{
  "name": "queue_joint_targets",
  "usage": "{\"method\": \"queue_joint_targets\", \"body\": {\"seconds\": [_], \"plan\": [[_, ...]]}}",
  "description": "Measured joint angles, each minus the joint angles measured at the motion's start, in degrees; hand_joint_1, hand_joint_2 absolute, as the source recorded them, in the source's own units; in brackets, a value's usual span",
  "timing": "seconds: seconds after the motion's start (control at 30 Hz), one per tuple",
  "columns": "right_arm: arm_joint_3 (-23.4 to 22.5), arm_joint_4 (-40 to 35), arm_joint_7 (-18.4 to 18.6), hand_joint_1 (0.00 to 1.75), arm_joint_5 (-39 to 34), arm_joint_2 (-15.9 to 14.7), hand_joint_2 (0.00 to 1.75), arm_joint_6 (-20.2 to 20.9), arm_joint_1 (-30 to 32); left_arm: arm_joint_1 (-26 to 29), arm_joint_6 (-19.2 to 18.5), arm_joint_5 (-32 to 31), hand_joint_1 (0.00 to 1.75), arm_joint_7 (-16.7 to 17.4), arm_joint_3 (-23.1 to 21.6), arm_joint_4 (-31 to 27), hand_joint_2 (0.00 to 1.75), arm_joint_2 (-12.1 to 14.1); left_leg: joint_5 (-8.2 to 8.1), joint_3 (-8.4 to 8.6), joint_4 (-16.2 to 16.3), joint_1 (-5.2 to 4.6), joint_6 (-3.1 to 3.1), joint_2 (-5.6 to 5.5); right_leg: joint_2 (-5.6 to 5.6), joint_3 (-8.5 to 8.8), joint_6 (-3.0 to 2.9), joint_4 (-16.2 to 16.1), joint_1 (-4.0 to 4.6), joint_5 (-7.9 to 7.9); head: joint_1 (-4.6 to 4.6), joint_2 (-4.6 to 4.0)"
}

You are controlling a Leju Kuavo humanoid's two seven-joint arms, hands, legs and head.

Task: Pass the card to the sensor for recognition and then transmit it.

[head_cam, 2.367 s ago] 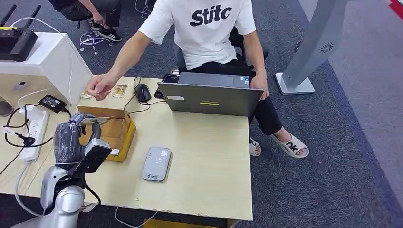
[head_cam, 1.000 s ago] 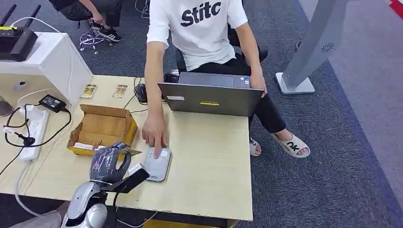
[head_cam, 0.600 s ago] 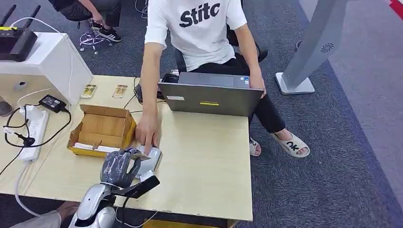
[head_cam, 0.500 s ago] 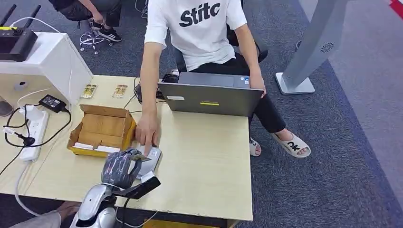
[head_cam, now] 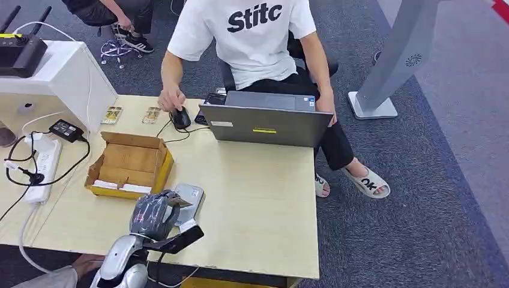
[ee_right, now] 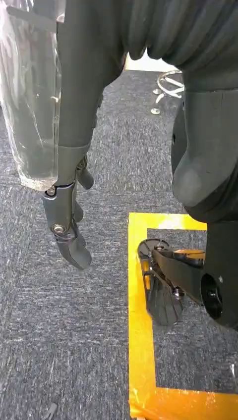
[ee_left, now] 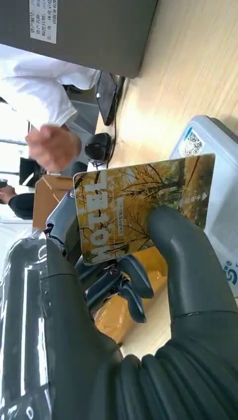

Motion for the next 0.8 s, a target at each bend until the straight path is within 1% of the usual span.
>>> {"method": "queue_joint_targets", "body": {"seconds": [0.43,0.6,0.8], "plan": [[0.00,0.04,0.44,0.00,0.02,0.28,1.75,0.18,0.29,1.05,0.02,0.31,1.75,1.05,0.02,0.11,1.75,0.85,0.00,-0.01,-0.01,0.00,0.00,-0.02,-0.02,0.02,0.00,0.00,0.00,0.00,0.02,0.00],[0.00,0.04,0.50,0.00,0.20,0.28,1.75,0.39,0.29,1.13,1.03,0.20,1.75,1.53,0.02,0.68,1.75,1.22,0.00,0.00,-0.01,0.00,0.00,-0.02,-0.03,0.02,0.00,0.00,0.00,0.00,0.02,0.00],[0.00,0.04,0.39,0.00,0.22,0.28,1.75,0.39,0.29,1.11,1.36,0.13,1.75,1.64,0.02,1.05,1.75,1.29,0.00,0.00,-0.01,0.00,0.00,-0.02,-0.03,0.03,0.00,0.00,0.00,0.00,0.02,0.00]]}}
